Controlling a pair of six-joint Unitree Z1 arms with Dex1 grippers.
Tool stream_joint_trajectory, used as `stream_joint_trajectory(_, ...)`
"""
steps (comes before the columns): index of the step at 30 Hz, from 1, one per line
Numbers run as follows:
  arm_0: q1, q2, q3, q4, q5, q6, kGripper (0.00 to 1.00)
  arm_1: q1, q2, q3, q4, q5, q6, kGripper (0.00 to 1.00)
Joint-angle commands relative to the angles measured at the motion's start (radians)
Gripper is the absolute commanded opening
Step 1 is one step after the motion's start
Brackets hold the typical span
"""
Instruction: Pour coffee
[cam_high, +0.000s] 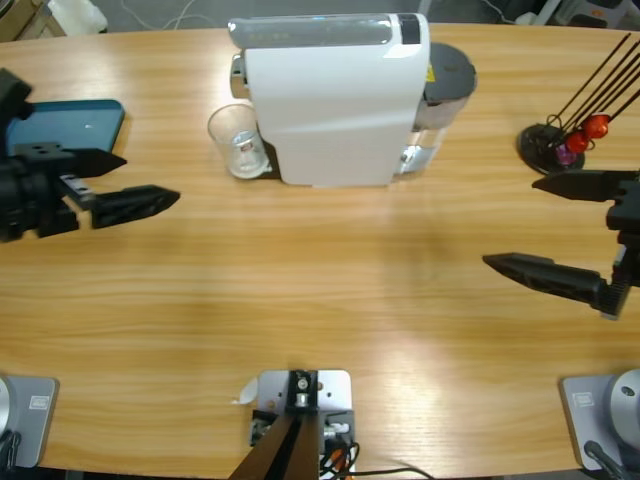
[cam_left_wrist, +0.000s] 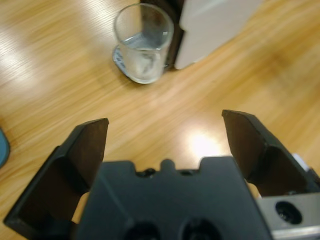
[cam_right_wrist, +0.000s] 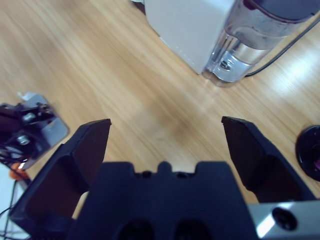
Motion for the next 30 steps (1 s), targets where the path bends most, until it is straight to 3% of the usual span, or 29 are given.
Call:
stream_joint_trajectory(1, 0.043, -0.046, 0.036, 0.045, -0.053, 0.023, 0.978, 0.008, 0.031, 0.068, -0.064, -0.128, -0.004, 1.000)
stream_joint_trajectory(3, 0.043, -0.058, 0.035, 0.071, -0.066, 0.080, 0.989, 0.000, 0.062, 0.059, -0.067, -0.172, -0.004, 1.000)
stream_joint_trajectory(8, 0.060, -0.076, 0.047, 0.126, -0.117, 0.143, 0.991, -0.126, 0.119, 0.039, -0.123, -0.149, -0.004, 1.000)
stream_joint_trajectory(14, 0.158, -0.100, 0.046, 0.123, -0.238, 0.137, 0.991, -0.195, 0.120, 0.056, -0.230, 0.071, 0.014, 1.000)
stream_joint_trajectory(21, 0.175, -0.013, 0.004, 0.091, -0.267, 0.139, 0.991, -0.198, 0.226, 0.068, -0.326, 0.198, 0.043, 1.000)
stream_joint_trajectory(30, 0.226, 0.066, -0.103, 0.091, -0.257, 0.231, 0.991, -0.200, 0.224, 0.089, -0.326, 0.193, 0.043, 1.000)
